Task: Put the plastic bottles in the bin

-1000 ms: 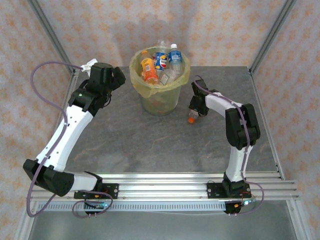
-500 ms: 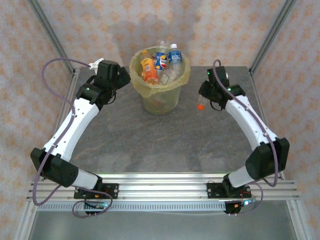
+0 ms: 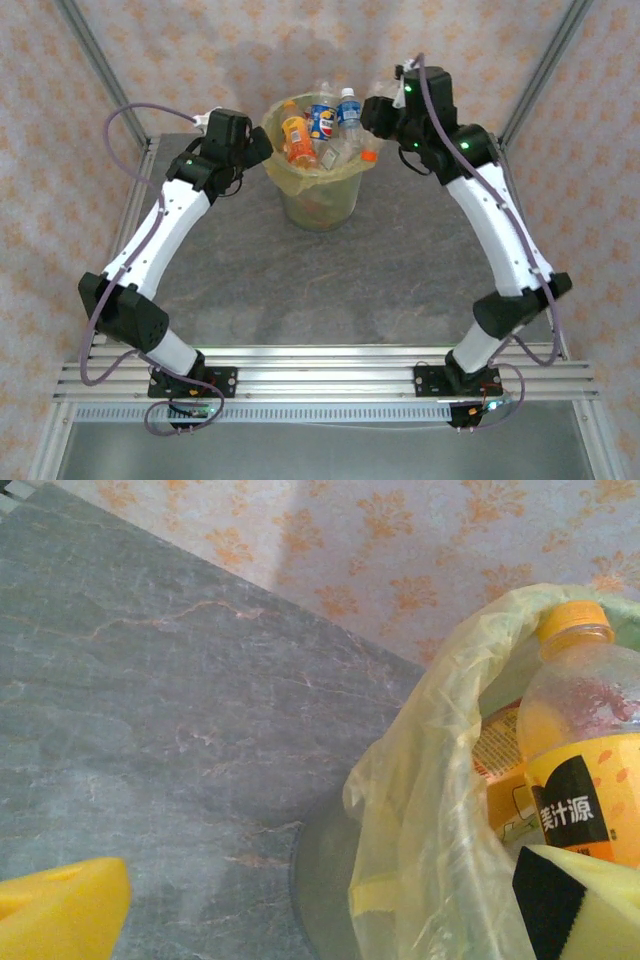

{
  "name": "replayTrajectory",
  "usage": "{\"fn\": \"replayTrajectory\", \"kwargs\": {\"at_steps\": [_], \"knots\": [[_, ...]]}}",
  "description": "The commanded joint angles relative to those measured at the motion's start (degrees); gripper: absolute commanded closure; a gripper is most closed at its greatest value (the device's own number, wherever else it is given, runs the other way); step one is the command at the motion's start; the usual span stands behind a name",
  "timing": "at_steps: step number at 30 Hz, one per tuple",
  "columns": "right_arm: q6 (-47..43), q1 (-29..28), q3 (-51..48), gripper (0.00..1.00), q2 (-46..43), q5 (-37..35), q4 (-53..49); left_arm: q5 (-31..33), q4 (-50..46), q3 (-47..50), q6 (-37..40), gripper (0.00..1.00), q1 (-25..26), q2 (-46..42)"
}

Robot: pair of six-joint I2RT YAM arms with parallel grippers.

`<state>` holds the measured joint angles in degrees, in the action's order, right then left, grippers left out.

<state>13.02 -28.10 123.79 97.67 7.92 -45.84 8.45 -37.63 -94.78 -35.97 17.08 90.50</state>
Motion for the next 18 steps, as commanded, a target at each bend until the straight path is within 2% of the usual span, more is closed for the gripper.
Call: {"fn": "replayTrajectory", "kwargs": {"at_steps": [1,5,8,18], "knots": [[-4.3,-1.8,9.0,0.64,7.3,2.8,-4.5,-0.8,0.7,-3.3,1.9,0.00,-0.7,2.0],[-7.2,-4.5,24.7,0.64,17.8,1.9,-11.0,-1.7,0.2,-5.3,2.2,0.04,-0.7,4.2],[-8.0,-5.3,32.6,0.64,23.7,1.0,-14.3,-2.1,-0.1,-6.3,2.0,0.08,-0.7,5.4],[-10.9,-6.5,32.7,0.63,28.6,-0.6,-13.0,-1.5,0.0,-5.9,1.6,0.12,-0.7,4.9]]}}
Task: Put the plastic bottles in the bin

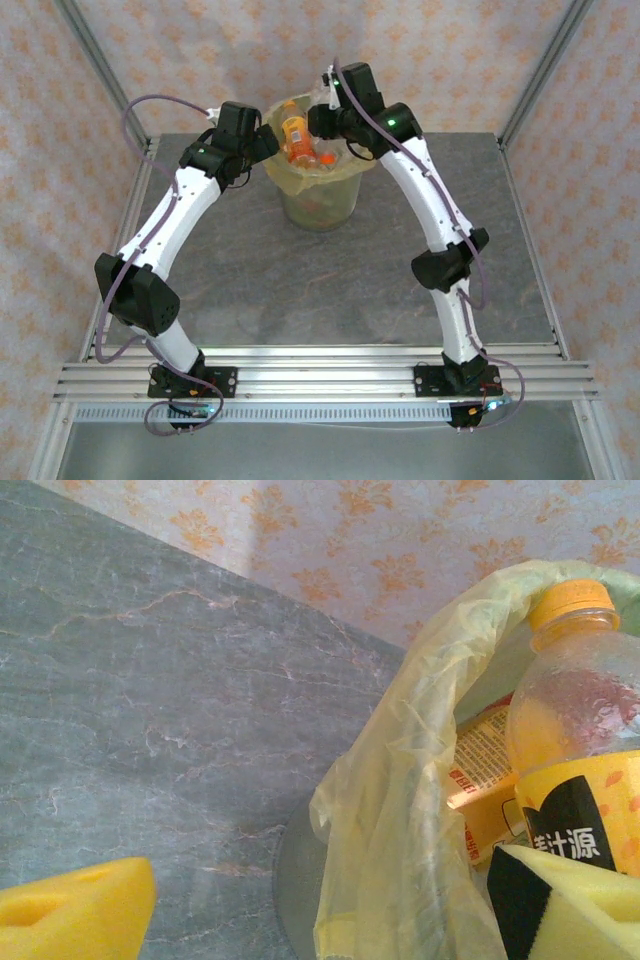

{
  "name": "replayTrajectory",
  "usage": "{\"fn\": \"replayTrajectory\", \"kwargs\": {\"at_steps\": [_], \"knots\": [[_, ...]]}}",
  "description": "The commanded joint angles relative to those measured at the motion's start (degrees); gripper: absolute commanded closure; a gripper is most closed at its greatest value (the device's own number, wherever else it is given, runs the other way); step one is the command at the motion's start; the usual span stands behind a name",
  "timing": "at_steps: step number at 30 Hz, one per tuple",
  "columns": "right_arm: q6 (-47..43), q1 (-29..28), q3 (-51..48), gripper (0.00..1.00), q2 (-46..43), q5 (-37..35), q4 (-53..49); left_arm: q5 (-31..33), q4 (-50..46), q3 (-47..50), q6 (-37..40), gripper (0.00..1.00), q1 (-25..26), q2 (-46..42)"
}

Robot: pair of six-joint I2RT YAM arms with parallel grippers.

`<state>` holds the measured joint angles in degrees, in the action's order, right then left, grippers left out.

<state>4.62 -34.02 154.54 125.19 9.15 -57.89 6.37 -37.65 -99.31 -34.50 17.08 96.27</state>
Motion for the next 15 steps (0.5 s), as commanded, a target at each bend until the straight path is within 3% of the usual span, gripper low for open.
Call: {"fn": "replayTrajectory", "kwargs": {"at_steps": [1,9,12,15], "knots": [[-2.9,-0.8,1.9,0.62,1.6,-1.8,-0.9,0.6,0.1,-1.3,0.0,0.12,-0.7,-0.9],[-4.3,-1.3,2.0,0.61,4.6,-2.3,0.4,1.2,0.5,-1.7,-0.5,0.12,-0.7,-0.9],[-4.7,-1.3,2.1,0.52,4.8,-3.1,-0.2,1.3,0.3,-2.0,-0.3,0.13,-0.7,-0.5],[-5.1,-1.4,2.4,0.36,3.9,-4.1,-0.6,1.3,0.2,-2.2,-0.2,0.13,-0.7,-0.3]]}}
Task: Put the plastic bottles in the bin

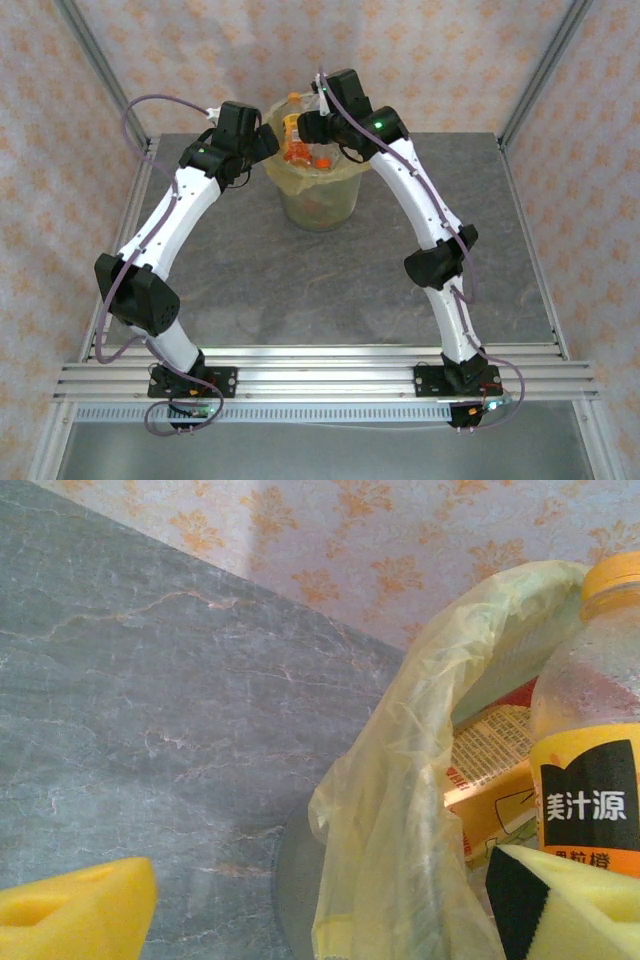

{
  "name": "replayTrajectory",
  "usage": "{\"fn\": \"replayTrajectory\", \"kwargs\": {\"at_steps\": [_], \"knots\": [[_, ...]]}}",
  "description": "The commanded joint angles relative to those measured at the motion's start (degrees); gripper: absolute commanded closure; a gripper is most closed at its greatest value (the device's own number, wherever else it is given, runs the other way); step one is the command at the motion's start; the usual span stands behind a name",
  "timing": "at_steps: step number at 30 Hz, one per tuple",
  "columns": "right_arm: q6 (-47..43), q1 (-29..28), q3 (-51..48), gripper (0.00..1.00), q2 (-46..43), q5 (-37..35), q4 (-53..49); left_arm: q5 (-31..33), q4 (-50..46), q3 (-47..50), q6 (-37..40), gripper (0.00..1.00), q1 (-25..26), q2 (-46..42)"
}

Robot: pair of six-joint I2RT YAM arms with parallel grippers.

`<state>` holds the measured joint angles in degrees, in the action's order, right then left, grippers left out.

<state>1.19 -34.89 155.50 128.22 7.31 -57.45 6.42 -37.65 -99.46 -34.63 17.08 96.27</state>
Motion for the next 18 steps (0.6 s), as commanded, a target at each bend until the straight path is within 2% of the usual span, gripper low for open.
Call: {"fn": "replayTrajectory", "kwargs": {"at_steps": [1,10,18], "knots": [[-1.8,-0.5,1.4,0.32,0.2,-2.7,-1.0,1.2,0.2,-2.0,-0.1,0.13,-0.7,-0.2],[-2.9,-0.5,1.4,0.14,-4.1,-7.4,0.7,1.6,-0.1,-2.7,0.2,0.13,-0.7,-0.7],[-1.2,-0.5,1.4,0.12,-6.4,-4.6,3.2,1.6,-0.4,-3.6,0.4,0.13,-0.7,-0.6]]}}
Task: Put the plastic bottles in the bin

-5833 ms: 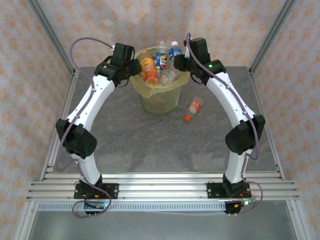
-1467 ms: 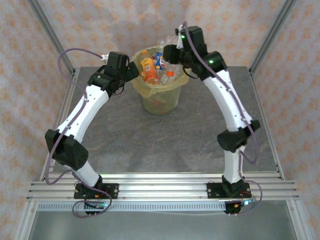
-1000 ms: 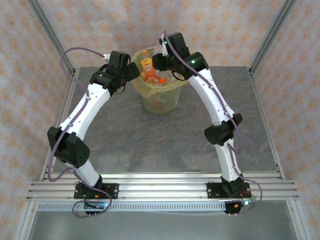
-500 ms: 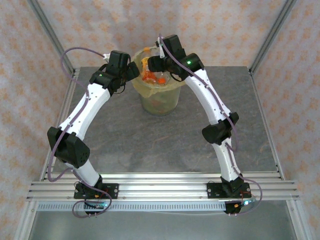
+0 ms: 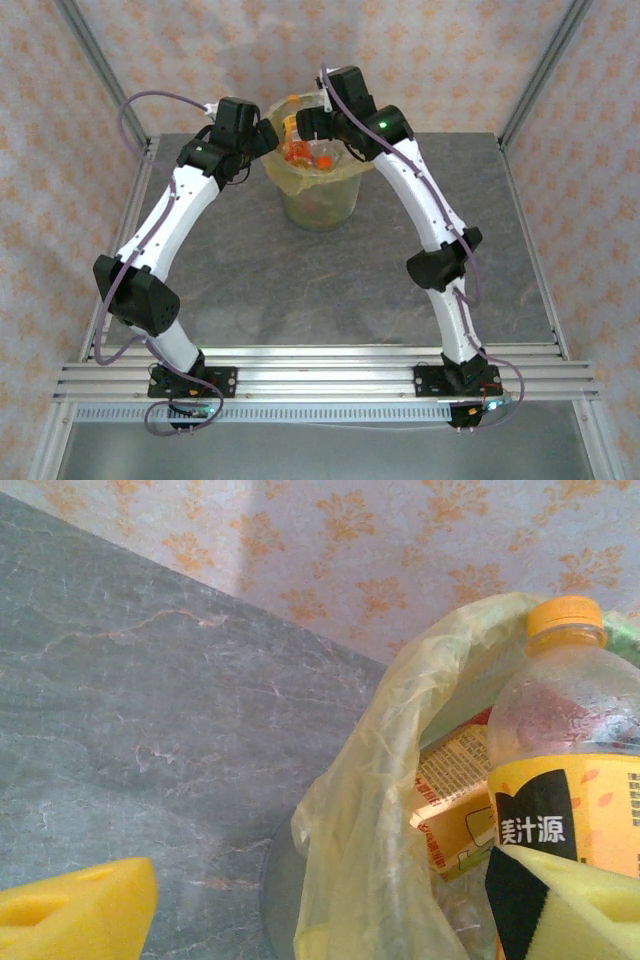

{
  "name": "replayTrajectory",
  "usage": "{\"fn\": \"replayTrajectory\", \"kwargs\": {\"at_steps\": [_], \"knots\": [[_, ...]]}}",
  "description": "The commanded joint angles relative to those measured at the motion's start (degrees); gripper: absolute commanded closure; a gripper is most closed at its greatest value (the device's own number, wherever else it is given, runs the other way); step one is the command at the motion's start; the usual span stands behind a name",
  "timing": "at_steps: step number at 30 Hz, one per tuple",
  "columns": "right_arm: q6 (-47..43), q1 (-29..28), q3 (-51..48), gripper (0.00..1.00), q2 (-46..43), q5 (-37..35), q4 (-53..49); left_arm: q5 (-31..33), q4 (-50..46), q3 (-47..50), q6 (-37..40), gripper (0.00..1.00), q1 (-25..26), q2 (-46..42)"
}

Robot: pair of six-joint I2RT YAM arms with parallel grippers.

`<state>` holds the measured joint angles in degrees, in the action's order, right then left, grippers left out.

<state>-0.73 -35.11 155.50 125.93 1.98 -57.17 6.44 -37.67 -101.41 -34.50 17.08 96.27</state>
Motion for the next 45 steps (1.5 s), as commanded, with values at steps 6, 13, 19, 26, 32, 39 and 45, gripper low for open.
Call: {"fn": "replayTrajectory", "kwargs": {"at_steps": [6,13,19,26,32,39,45], "knots": [[2.4,-0.3,1.3,0.26,-3.4,1.3,4.6,1.6,-0.3,-1.7,0.3,0.13,-0.7,-0.8],[2.4,-0.3,1.2,0.52,-1.6,-0.8,3.7,2.2,-0.6,-1.2,0.7,0.13,-0.7,-1.7],[2.8,-0.3,-1.2,0.60,-1.1,0.0,2.3,2.4,0.0,-0.1,0.6,0.12,-0.7,-2.6],[3.3,-0.3,-4.2,0.61,-1.1,1.0,3.3,2.5,-0.2,0.3,0.6,0.12,-0.7,-2.8],[2.6,-0.3,-4.0,0.59,0.0,0.0,5.0,2.7,-0.2,0.4,0.7,0.11,-0.7,-3.1],[2.5,0.3,-1.8,0.58,2.3,-0.1,4.7,3.6,-0.6,0.3,1.2,0.11,-0.7,-3.4],[2.3,0.6,1.7,0.53,3.0,0.7,4.1,4.4,-1.4,-0.1,1.5,0.10,-0.7,-4.1]]}}
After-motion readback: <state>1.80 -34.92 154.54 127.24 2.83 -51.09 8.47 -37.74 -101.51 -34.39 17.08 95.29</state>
